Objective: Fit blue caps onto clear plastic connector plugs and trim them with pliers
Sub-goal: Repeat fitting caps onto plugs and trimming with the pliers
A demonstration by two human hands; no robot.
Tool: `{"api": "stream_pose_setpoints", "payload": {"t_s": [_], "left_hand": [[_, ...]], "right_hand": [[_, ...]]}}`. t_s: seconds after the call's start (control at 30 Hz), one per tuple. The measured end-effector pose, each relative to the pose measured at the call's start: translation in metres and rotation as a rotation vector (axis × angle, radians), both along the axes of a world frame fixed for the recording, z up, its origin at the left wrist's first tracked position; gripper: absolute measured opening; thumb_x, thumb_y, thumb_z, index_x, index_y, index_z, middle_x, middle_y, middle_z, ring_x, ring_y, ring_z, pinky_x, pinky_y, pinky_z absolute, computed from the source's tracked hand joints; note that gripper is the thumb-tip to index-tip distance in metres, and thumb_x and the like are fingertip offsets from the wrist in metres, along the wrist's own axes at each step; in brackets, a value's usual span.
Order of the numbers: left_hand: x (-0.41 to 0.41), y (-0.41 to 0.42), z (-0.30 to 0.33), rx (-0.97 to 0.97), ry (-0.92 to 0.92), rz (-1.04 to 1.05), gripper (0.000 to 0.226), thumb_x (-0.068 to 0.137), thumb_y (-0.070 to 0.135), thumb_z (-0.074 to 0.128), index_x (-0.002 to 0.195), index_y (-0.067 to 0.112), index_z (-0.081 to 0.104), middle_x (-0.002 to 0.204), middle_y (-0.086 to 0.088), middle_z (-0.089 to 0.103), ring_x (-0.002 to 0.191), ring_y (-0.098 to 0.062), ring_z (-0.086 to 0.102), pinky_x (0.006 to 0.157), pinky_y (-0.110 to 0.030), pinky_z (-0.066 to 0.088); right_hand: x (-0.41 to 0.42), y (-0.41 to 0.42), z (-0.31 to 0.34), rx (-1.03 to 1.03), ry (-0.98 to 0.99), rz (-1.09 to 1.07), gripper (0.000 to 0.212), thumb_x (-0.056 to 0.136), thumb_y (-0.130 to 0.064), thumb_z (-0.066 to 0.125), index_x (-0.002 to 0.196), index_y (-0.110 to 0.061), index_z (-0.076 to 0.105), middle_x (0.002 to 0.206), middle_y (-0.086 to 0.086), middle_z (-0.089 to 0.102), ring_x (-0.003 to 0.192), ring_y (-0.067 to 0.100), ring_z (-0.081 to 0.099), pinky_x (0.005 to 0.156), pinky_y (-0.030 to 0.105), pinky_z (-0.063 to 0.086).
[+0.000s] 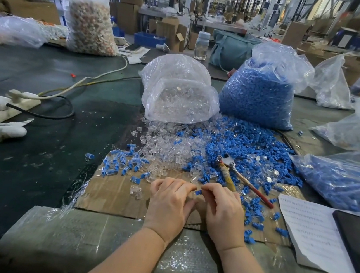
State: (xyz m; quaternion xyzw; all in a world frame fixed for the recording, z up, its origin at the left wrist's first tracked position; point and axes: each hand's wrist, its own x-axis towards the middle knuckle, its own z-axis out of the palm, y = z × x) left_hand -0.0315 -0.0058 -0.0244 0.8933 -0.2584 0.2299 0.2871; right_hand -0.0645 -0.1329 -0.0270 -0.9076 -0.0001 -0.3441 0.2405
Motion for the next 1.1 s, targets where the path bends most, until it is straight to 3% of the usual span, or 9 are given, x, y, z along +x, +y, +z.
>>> {"api": "stream_pose_setpoints", "payload": {"t_s": [0.13, 0.23, 0.43, 0.57, 0.7, 0.97, 1.1], "left_hand": [[0.0001, -0.0003, 0.0008, -0.003, 0.018, -0.009, 0.02, 0.071, 0.023, 0.079, 0.088, 0.024, 0.069, 0.082, 0.011, 0.066, 0.081, -0.015, 0.06, 0.076, -0.027, 0.023], [-0.0001, -0.0001, -0.0006, 0.004, 0.038, -0.026, 0.016, 0.075, 0.026, 0.075, 0.089, 0.022, 0.068, 0.085, 0.01, 0.066, 0.083, -0.015, 0.058, 0.08, -0.029, 0.026], [0.0006, -0.001, -0.002, 0.046, 0.019, 0.017, 0.022, 0.067, 0.024, 0.081, 0.085, 0.023, 0.069, 0.08, 0.01, 0.061, 0.078, -0.015, 0.057, 0.076, -0.027, 0.025], [0.002, -0.002, -0.0044, 0.075, 0.035, 0.098, 0.018, 0.074, 0.025, 0.076, 0.091, 0.024, 0.069, 0.087, 0.007, 0.06, 0.086, -0.018, 0.055, 0.078, -0.027, 0.022], [0.0014, -0.0026, -0.0045, 0.087, 0.065, 0.149, 0.02, 0.074, 0.023, 0.076, 0.093, 0.026, 0.07, 0.087, 0.007, 0.059, 0.087, -0.018, 0.054, 0.08, -0.028, 0.023], [0.001, -0.0016, -0.0044, 0.107, -0.011, -0.006, 0.018, 0.072, 0.027, 0.078, 0.087, 0.023, 0.071, 0.088, 0.008, 0.06, 0.086, -0.017, 0.056, 0.08, -0.027, 0.025], [0.0027, -0.001, -0.0052, 0.115, 0.061, 0.038, 0.019, 0.082, 0.03, 0.067, 0.1, 0.024, 0.068, 0.099, 0.007, 0.058, 0.098, -0.017, 0.05, 0.085, -0.027, 0.022]], "right_hand": [[-0.0009, 0.0015, 0.0035, -0.046, 0.009, 0.024, 0.017, 0.083, -0.025, 0.054, 0.084, -0.014, 0.066, 0.072, -0.004, 0.065, 0.065, 0.018, 0.061, 0.067, 0.032, 0.045], [0.0004, 0.0006, 0.002, -0.018, -0.023, -0.064, 0.006, 0.08, -0.009, 0.062, 0.083, -0.01, 0.067, 0.072, 0.0, 0.066, 0.066, 0.022, 0.061, 0.067, 0.033, 0.047], [0.0023, -0.0017, -0.0011, 0.02, -0.023, -0.157, 0.022, 0.08, 0.008, 0.065, 0.097, -0.004, 0.069, 0.088, 0.007, 0.07, 0.079, 0.03, 0.063, 0.074, 0.04, 0.048], [0.002, -0.0019, -0.0009, 0.009, -0.013, -0.162, 0.033, 0.075, 0.016, 0.063, 0.102, -0.003, 0.07, 0.091, 0.01, 0.069, 0.082, 0.032, 0.062, 0.076, 0.042, 0.048], [0.0019, -0.0017, 0.001, 0.045, -0.017, -0.122, 0.036, 0.072, 0.022, 0.059, 0.098, 0.0, 0.071, 0.091, 0.012, 0.066, 0.085, 0.029, 0.062, 0.081, 0.036, 0.049], [-0.0002, -0.002, 0.002, 0.185, -0.005, -0.122, 0.025, 0.084, 0.012, 0.056, 0.103, 0.002, 0.068, 0.1, 0.01, 0.064, 0.089, 0.021, 0.06, 0.084, 0.024, 0.044], [-0.0006, -0.0013, 0.0031, 0.191, -0.001, -0.115, 0.022, 0.085, 0.01, 0.057, 0.102, 0.002, 0.068, 0.098, 0.008, 0.063, 0.086, 0.017, 0.059, 0.082, 0.023, 0.045]]}}
